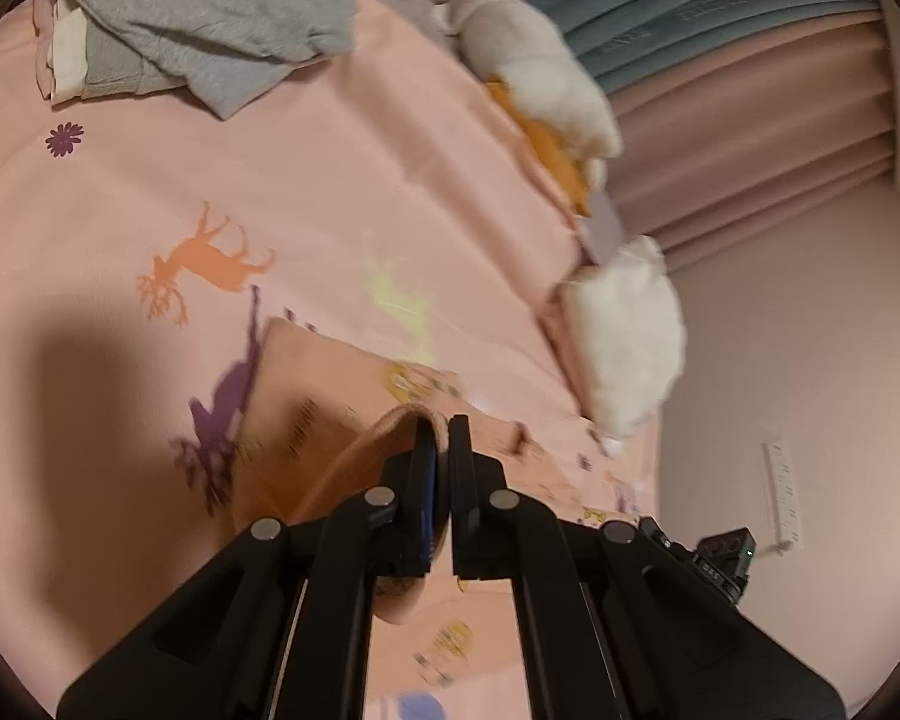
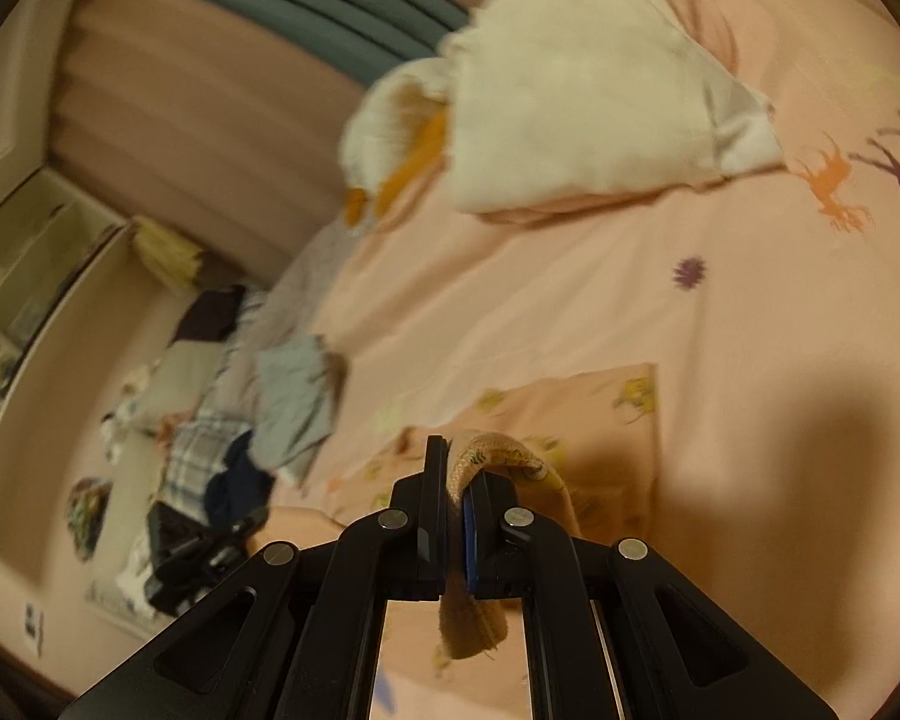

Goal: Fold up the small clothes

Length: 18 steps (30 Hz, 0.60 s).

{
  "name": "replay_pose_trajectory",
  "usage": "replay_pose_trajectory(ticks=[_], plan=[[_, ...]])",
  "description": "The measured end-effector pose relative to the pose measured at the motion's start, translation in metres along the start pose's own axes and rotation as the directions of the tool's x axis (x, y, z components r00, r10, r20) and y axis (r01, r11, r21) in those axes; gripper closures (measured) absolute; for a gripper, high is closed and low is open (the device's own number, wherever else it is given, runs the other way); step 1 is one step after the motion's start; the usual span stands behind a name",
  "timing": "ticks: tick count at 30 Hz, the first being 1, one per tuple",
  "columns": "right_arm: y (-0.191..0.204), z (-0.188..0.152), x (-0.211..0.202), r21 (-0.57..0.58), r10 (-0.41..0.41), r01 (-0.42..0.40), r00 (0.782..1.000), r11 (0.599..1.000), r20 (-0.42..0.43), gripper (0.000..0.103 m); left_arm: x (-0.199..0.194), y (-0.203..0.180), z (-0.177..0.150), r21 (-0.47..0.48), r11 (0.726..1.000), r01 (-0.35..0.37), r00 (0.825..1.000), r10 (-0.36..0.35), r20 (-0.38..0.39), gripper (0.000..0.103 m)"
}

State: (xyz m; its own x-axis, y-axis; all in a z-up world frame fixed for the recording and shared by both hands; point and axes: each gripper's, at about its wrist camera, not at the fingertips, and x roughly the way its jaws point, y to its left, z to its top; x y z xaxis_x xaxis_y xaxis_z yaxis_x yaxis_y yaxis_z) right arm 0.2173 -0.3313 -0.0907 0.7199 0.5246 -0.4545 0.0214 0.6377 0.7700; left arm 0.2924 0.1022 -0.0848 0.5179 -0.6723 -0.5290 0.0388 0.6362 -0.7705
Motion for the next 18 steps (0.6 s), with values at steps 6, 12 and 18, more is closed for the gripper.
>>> replay_pose_trajectory(ticks=[6, 12, 18], plan=[[-0.027, 0.000, 0.019, 0.053, -0.087, 0.090, 0.995, 0.995, -0.052, 0.097, 0.029, 0.037, 0.010, -0.098, 0.991, -0.092, 0.995, 0.089, -0.037, 0.103], [-0.033, -0.002, 0.014, 0.092, -0.054, 0.064, 0.993, 0.994, -0.110, 0.095, 0.024, 0.041, 0.007, -0.098, 0.994, -0.056, 0.996, 0.048, -0.080, 0.090], [-0.027, -0.010, 0.003, 0.051, -0.036, 0.044, 0.988, 0.998, -0.151, 0.069, 0.014, 0.027, -0.004, -0.019, 0.998, -0.061, 0.993, 0.059, -0.105, 0.065]])
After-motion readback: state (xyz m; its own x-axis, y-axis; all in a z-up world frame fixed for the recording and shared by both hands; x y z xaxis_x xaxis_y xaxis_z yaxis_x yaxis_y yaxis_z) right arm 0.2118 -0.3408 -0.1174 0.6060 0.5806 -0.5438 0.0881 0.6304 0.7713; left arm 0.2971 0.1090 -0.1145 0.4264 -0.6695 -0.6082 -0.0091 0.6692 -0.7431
